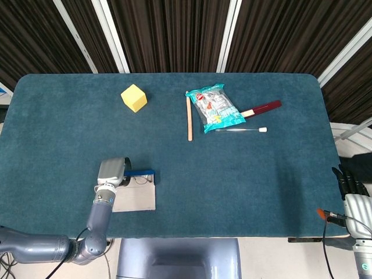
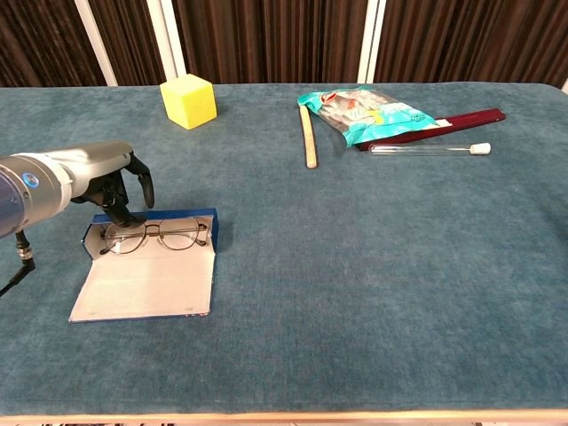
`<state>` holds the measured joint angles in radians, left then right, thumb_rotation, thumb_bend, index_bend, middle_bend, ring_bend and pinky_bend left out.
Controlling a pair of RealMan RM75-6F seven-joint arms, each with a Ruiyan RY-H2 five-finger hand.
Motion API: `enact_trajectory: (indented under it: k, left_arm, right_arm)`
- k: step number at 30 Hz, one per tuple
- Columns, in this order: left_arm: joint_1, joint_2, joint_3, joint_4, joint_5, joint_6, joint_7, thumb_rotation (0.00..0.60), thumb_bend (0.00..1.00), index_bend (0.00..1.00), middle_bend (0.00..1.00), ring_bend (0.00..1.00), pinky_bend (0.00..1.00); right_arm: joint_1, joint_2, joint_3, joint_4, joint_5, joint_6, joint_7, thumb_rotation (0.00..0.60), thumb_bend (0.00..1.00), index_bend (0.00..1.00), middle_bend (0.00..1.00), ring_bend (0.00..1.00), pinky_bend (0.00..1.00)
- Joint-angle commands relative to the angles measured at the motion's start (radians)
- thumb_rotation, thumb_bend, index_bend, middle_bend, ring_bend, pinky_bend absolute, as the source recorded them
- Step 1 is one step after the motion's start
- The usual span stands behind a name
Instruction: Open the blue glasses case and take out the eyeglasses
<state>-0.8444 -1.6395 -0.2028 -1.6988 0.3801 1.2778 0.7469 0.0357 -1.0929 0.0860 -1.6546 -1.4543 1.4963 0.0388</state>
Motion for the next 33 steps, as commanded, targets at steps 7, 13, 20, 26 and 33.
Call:
enact_trajectory:
  k: [7, 13, 20, 26, 33]
  left_arm:
    - [-0.001, -0.007, -0.005, 0.002, -0.009, -0.011, 0.012, 0.600, 0.36, 0.45, 1.00, 1.00, 1.00]
    - [0.003, -0.009, -0.006, 0.002, -0.002, -0.012, 0.013, 0.600, 0.36, 0.45, 1.00, 1.00, 1.00]
    - [0.007, -0.011, -0.009, 0.008, -0.004, -0.017, 0.014, 0.600, 0.38, 0.46, 1.00, 1.00, 1.00]
    - [0.007, -0.017, -0.013, 0.014, -0.007, -0.023, 0.015, 0.600, 0.40, 0.48, 1.00, 1.00, 1.00]
    - [0.017, -0.022, -0.012, 0.017, 0.010, -0.021, 0.002, 0.600, 0.41, 0.55, 1.00, 1.00, 1.00]
  right_arm:
    - [0.000, 0.001, 0.000, -0.001, 0.002, -0.001, 0.000, 0.600, 0.17, 0.00, 0.00, 0.00, 0.18]
    - [0.000, 0.001, 0.001, -0.001, 0.001, 0.001, 0.000, 0.600, 0.17, 0.00, 0.00, 0.00, 0.18]
    - [0.000, 0.001, 0.001, -0.002, 0.001, 0.000, 0.001, 0.600, 0.17, 0.00, 0.00, 0.00, 0.18]
    - [0.000, 0.001, 0.001, -0.002, 0.002, 0.001, 0.001, 0.600, 0.17, 0.00, 0.00, 0.00, 0.18]
    - [-0.001, 0.002, 0.001, -0.003, 0.001, 0.001, 0.002, 0.600, 0.17, 0.00, 0.00, 0.00, 0.18]
